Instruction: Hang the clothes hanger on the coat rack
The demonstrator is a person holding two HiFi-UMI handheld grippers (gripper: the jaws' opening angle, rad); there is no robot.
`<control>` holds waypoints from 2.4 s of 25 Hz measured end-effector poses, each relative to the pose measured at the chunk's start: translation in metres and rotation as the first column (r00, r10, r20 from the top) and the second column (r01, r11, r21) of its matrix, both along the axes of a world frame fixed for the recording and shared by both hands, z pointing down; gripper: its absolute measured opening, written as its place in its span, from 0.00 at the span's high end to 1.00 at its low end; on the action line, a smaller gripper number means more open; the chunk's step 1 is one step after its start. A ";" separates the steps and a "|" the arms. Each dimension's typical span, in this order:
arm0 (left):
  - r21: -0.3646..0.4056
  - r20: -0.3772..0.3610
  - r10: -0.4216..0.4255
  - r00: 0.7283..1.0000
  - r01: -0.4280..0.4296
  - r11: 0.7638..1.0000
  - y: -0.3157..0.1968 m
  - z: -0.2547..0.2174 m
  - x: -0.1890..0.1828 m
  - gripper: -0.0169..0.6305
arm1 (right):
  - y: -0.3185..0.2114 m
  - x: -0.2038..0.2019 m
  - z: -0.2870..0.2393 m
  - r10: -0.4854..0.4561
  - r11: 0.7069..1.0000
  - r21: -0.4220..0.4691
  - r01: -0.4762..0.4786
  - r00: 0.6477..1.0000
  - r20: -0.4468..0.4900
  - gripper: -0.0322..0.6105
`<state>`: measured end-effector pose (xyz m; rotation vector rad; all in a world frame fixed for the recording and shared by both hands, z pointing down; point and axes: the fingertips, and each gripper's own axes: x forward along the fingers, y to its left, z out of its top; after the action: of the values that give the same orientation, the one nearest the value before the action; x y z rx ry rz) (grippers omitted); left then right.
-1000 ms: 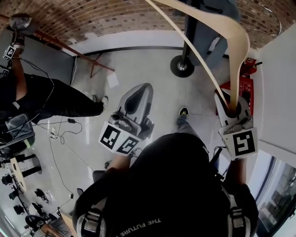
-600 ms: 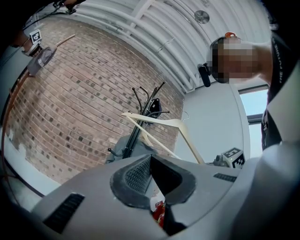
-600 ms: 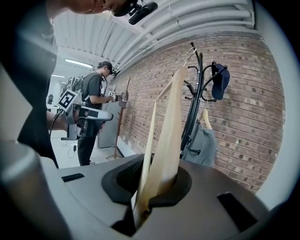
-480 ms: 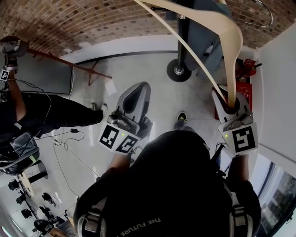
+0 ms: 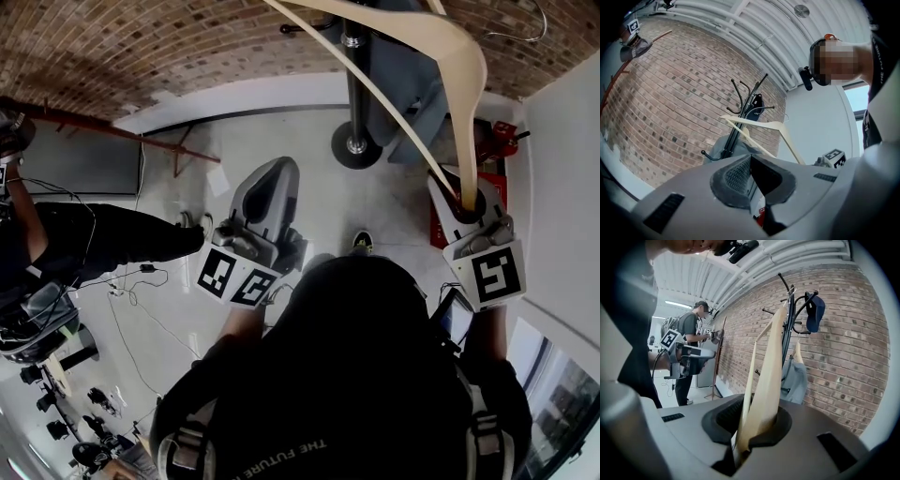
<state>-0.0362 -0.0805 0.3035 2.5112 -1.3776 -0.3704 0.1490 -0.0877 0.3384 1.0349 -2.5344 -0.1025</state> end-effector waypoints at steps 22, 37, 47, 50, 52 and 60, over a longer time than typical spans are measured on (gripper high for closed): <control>0.002 -0.020 0.074 0.997 -0.074 0.997 -0.050 0.001 -0.011 0.94 | -0.053 -0.013 -0.009 0.008 1.000 0.015 -0.008 1.000 -0.029 0.89; 0.037 -0.037 0.109 0.993 -0.107 0.994 -0.102 -0.008 -0.035 0.94 | -0.087 -0.032 -0.012 -0.001 1.000 -0.006 0.000 0.997 -0.079 0.89; 0.049 -0.062 0.105 0.993 -0.102 0.994 -0.132 -0.008 -0.051 0.94 | -0.118 -0.037 -0.022 0.009 1.000 -0.026 -0.012 0.996 -0.084 0.89; 0.047 -0.065 0.101 0.993 -0.098 0.994 -0.135 -0.007 -0.055 0.94 | -0.125 -0.037 -0.025 0.022 0.999 -0.039 -0.026 0.996 -0.089 0.89; 0.047 -0.067 0.095 0.993 -0.092 0.995 -0.137 -0.006 -0.057 0.94 | -0.130 -0.034 -0.027 0.029 0.998 -0.047 -0.034 0.995 -0.101 0.89; 0.048 -0.079 0.077 0.994 -0.073 0.996 -0.144 -0.002 -0.066 0.94 | -0.150 -0.034 -0.037 0.019 0.999 -0.038 -0.026 0.985 -0.169 0.89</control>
<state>-0.1025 -0.2242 0.3012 2.5450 -1.2548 -0.4872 0.1150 -0.2378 0.3014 0.9948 -2.3623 -0.1275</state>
